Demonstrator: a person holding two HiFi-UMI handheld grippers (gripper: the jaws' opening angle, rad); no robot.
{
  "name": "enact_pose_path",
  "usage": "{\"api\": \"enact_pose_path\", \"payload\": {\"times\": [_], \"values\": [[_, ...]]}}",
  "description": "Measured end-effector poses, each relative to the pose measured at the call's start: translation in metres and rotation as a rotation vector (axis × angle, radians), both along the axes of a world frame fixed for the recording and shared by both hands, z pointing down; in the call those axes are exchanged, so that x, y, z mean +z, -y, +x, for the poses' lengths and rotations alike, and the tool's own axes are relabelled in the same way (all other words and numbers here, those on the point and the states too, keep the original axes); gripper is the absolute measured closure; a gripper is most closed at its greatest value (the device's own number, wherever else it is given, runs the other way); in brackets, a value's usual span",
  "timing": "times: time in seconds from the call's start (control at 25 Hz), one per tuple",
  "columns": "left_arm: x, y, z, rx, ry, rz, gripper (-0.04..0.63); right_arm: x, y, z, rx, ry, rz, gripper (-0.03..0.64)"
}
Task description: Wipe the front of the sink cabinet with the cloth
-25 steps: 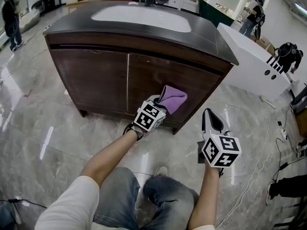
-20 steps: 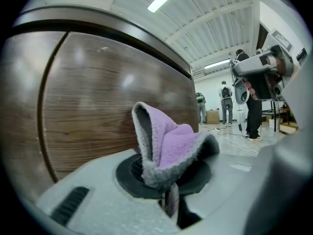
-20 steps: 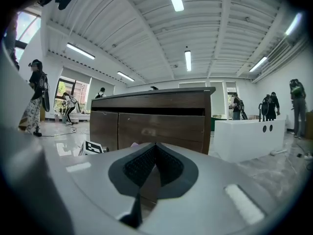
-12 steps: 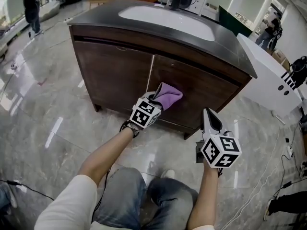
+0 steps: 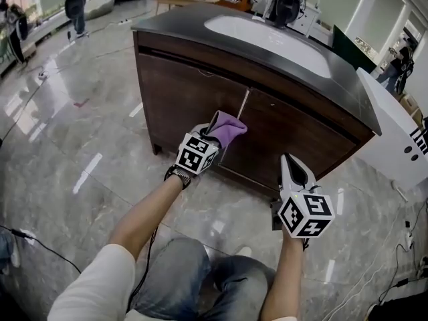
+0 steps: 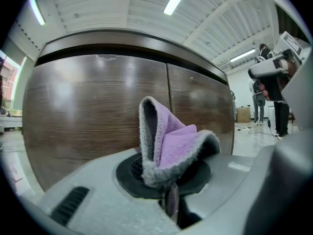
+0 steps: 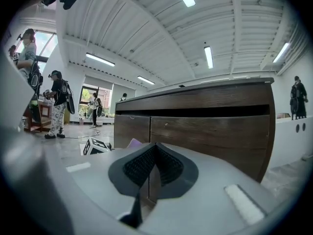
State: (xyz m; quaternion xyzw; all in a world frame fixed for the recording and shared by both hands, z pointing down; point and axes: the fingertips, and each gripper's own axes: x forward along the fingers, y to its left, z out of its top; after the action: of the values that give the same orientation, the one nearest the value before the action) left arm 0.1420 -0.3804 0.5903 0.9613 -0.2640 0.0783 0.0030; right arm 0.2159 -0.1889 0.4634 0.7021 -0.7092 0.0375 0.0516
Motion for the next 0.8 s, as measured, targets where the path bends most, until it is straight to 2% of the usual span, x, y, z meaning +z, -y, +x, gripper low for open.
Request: {"api": "enact_pose_path", "payload": {"times": [0.16, 0.32, 0.8], "values": [[-0.004, 0.030, -0.029, -0.089, -0.037, -0.033, 0.551, -0.001, 0.010, -0.012, -0.028, -0.004, -0.002, 0.609], [0.000, 0.058, -0.059, -0.157, -0.034, -0.049, 0.551, -0.001, 0.020, -0.023, -0.056, -0.012, -0.003, 0.609], [0.012, 0.100, -0.103, -0.235, -0.062, -0.064, 0.549, 0.009, 0.031, -0.030, -0.126, -0.003, -0.022, 0.609]]}}
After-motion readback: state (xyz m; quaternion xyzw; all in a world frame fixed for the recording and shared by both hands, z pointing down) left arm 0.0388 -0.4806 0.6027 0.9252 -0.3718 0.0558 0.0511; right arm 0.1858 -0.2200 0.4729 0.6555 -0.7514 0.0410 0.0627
